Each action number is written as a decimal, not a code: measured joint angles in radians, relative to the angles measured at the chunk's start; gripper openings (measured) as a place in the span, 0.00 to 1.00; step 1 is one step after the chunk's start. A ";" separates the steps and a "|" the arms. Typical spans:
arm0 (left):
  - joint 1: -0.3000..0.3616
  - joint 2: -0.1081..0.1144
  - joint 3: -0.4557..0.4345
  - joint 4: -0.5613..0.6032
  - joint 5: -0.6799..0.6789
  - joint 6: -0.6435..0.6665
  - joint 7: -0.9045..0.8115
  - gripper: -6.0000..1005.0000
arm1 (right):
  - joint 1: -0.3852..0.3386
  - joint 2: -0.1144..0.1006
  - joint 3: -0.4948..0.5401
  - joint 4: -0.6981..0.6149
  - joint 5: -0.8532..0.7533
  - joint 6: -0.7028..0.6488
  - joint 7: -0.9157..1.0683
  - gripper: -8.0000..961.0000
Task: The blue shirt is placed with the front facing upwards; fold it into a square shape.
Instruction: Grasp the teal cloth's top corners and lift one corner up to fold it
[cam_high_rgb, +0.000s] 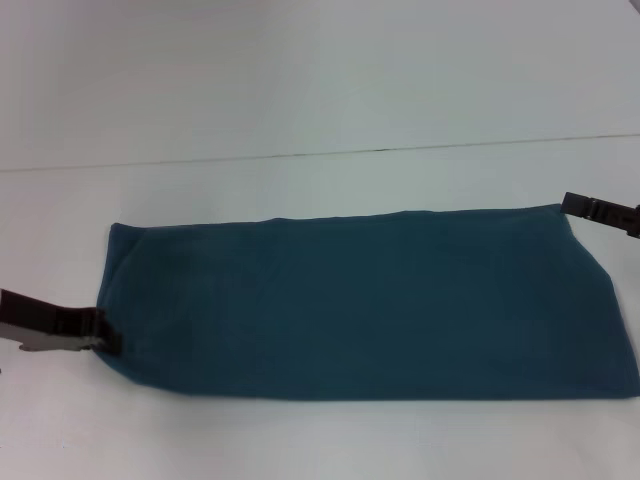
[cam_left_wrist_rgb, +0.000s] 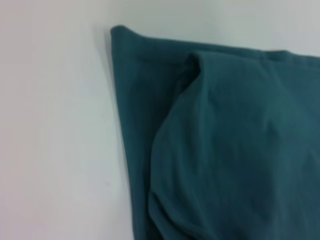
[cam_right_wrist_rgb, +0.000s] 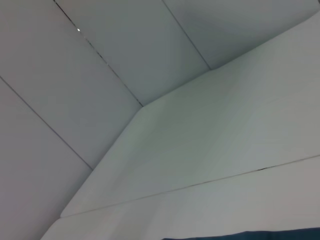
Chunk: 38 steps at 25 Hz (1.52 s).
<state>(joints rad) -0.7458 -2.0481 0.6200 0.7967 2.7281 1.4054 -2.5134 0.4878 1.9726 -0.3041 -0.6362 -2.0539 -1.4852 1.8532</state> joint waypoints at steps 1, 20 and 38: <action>0.005 0.000 0.000 0.006 -0.011 0.000 0.002 0.02 | 0.000 0.001 0.000 0.000 0.000 0.001 0.000 0.57; 0.151 -0.002 -0.150 0.069 -0.410 0.200 0.246 0.02 | 0.020 0.105 -0.006 0.044 -0.001 0.035 -0.203 0.57; 0.177 -0.011 -0.164 0.056 -0.562 0.297 0.336 0.03 | 0.101 0.116 -0.008 0.324 0.012 0.195 -0.644 0.48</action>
<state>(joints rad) -0.5689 -2.0590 0.4556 0.8528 2.1662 1.7020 -2.1777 0.5889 2.0891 -0.3122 -0.3121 -2.0417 -1.2900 1.2087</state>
